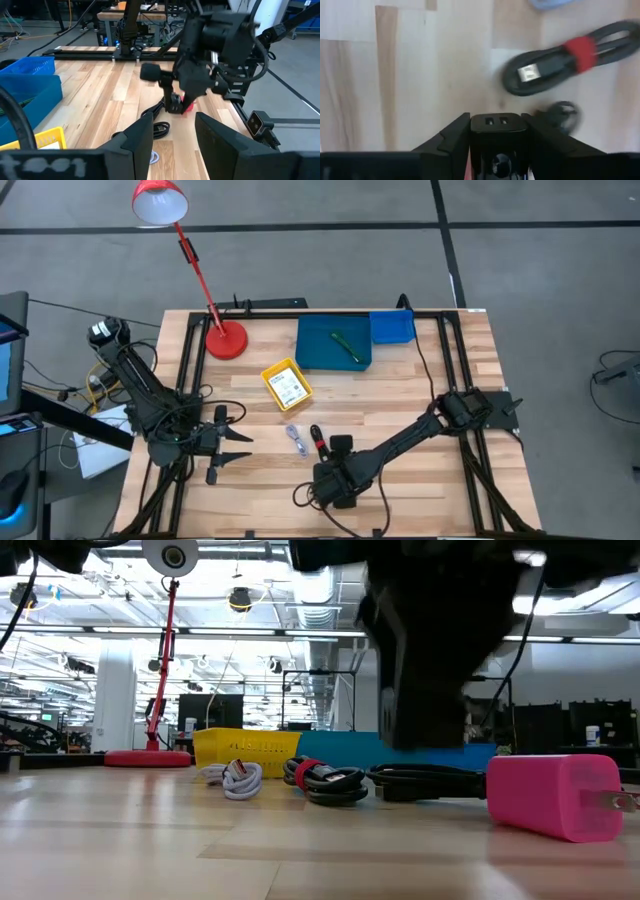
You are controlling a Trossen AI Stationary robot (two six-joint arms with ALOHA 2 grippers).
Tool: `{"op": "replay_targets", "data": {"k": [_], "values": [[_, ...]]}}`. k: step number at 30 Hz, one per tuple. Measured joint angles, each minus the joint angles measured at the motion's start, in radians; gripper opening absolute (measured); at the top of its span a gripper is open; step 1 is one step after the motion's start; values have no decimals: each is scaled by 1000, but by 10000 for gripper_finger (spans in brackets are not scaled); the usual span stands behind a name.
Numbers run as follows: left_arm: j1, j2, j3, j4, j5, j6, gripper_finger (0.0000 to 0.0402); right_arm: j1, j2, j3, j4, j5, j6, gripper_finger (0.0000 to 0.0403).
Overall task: Pick and place items into bin
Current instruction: Put the black charger adapter into the blue bin
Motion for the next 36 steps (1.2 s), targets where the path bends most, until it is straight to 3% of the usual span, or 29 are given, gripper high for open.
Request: {"op": "replay_targets", "data": {"k": [6, 13, 17, 24, 36], "values": [[0, 0, 0, 0, 0, 0, 137, -32, -1, 126, -224, 70, -71, 143], [0, 0, 0, 0, 0, 0, 137, -146, -3, 237, -488, 152, -134, 143], [0, 0, 0, -1, -1, 0, 137, -234, -26, 242, -484, 164, -222, 157], [0, 0, 0, -6, -1, 9, 137, -426, -50, 242, -483, 170, -341, 141], [0, 0, 0, -6, -1, 19, 137, -759, -86, 241, -482, 169, -420, 144]]}}
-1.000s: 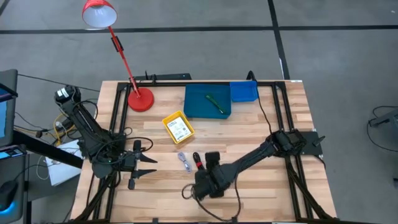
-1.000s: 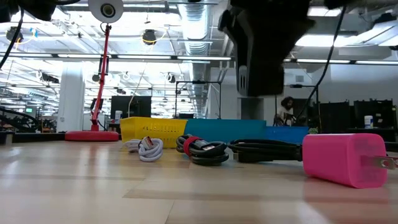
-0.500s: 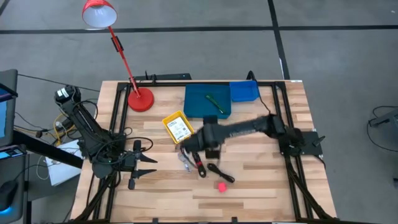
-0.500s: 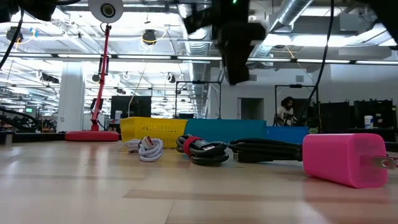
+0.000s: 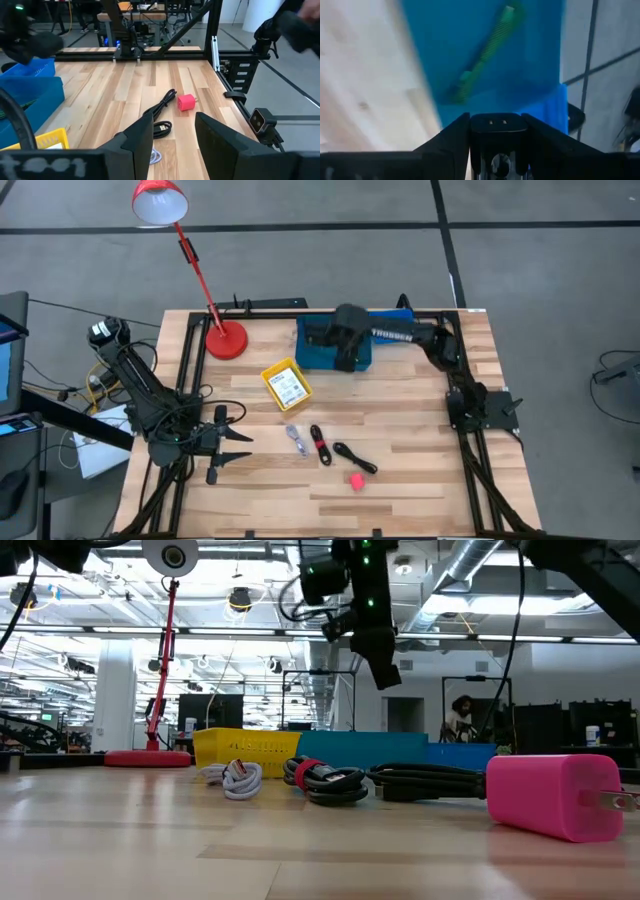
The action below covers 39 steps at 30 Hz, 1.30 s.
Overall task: Pick and place items into bin
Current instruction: Put the black charger adapter into the blue bin
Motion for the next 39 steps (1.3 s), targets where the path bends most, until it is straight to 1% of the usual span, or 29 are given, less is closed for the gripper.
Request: {"op": "replay_targets", "data": {"k": [6, 11, 17, 19, 25, 30, 32, 34, 39], "values": [[0, 0, 0, 1, 0, 8, 137, -135, 1, 0, 0, -23, -6, 142], [0, 0, 0, 2, 0, 26, 137, -230, 2, 0, 0, -30, -3, 153], [0, 0, 0, 22, -9, 72, 137, -328, 2, 0, 0, -62, -1, 142], [0, 0, 0, 40, -9, 90, 137, -357, 2, 0, 0, -64, -3, 142], [0, 0, 0, 59, -9, 112, 137, -434, 2, 0, 0, -64, -11, 160], [0, 0, 0, 60, -10, 112, 137, -482, 2, 0, 0, -86, -13, 142], [0, 0, 0, 59, -10, 112, 137, -494, 2, 0, 0, -100, -14, 142], [0, 0, 0, 59, -10, 113, 137, -503, 2, 0, 0, -105, -15, 150], [0, 0, 0, 71, -35, 156, 137, -517, 2, 0, 0, -104, -22, 201]]}}
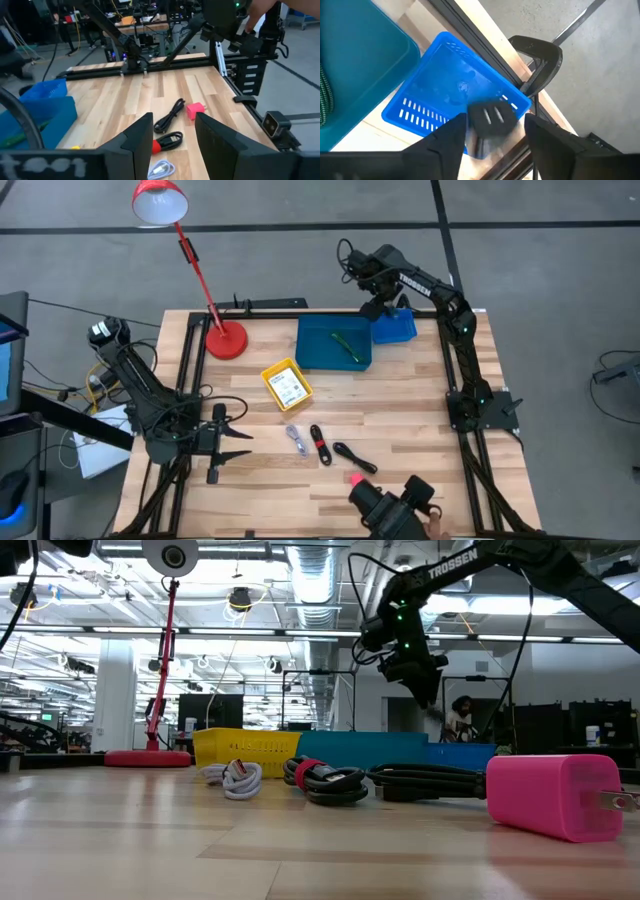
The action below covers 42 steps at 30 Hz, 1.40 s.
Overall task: Pick and place items into bin
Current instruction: Put the black charger adapter into the blue bin, then put the pink charger adapter into the blue bin
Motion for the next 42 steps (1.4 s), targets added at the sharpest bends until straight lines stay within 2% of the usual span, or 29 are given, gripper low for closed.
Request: {"op": "replay_targets", "data": {"k": [6, 16, 22, 27, 30, 35, 38, 42], "values": [[1, 0, 17, 10, 0, 92, 137, -6, 0, 0, 0, 3, -36, 214], [1, 0, 44, 0, 0, 251, 137, 19, -13, -2, 0, -1, -46, 169], [1, 0, 44, -5, 0, 244, 137, 105, -104, -2, 0, -4, -57, 149], [1, 0, 45, -21, 0, 240, 137, 208, -246, -46, 0, -64, 46, 147], [1, 0, 45, -26, 11, 237, 137, 290, -360, -140, 0, -112, 144, 152], [1, 0, 45, -27, 16, 185, 137, 479, -564, -399, 13, -108, 381, 166], [1, 0, 45, -27, 19, 147, 137, 622, -671, -592, 101, -107, 585, 173], [1, 0, 45, -47, 55, 42, 137, 827, -759, -813, 303, -91, 896, 177]]}}
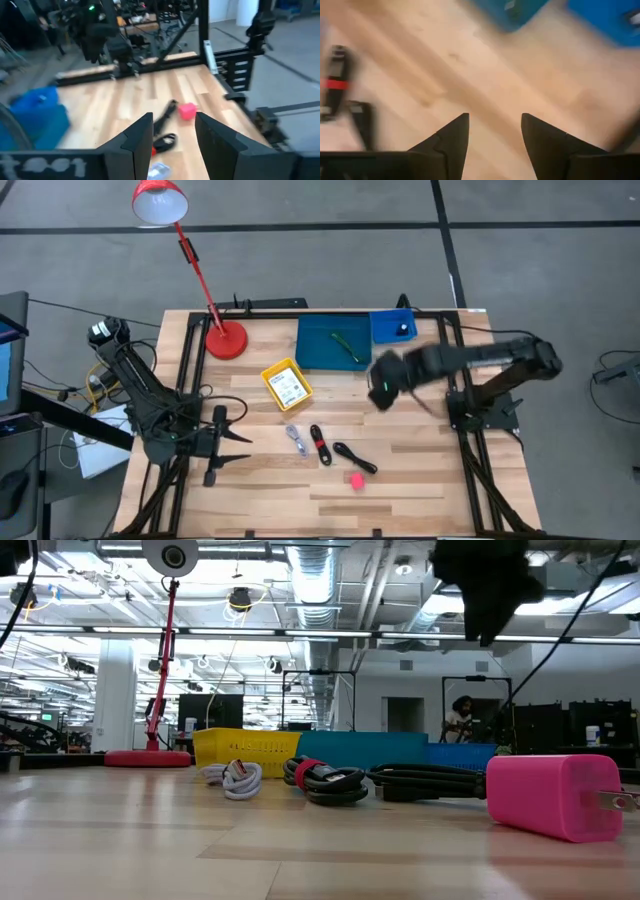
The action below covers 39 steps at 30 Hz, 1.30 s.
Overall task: Pick and place items into bin
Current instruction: Put the pink charger adapter into the blue bin
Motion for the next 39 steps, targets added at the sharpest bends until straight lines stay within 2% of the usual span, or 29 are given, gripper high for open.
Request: {"op": "replay_targets", "data": {"k": [3, 7, 11, 16, 21, 26, 35, 39], "values": [[0, 0, -3, -9, 62, -98, 137, 130, -3, -82, 135, -4, 189, 178], [0, 0, -10, -11, 145, -216, 137, 243, 52, -92, 227, -72, 348, 178], [-1, 6, -10, -8, 185, -314, 137, 306, 144, -58, 279, -164, 433, 178], [-21, 49, -10, -1, 190, -398, 137, 343, 286, 30, 289, -269, 462, 178], [-29, 100, -11, 108, 193, -369, 137, 354, 419, 144, 285, -326, 448, 178], [-29, 105, -11, 170, 248, -327, 137, 361, 514, 234, 278, -355, 431, 178], [-29, 104, -10, 217, 269, -261, 137, 414, 590, 276, 275, -404, 487, 178], [-29, 104, -10, 220, 269, -258, 137, 441, 593, 275, 287, -388, 526, 178]]}}
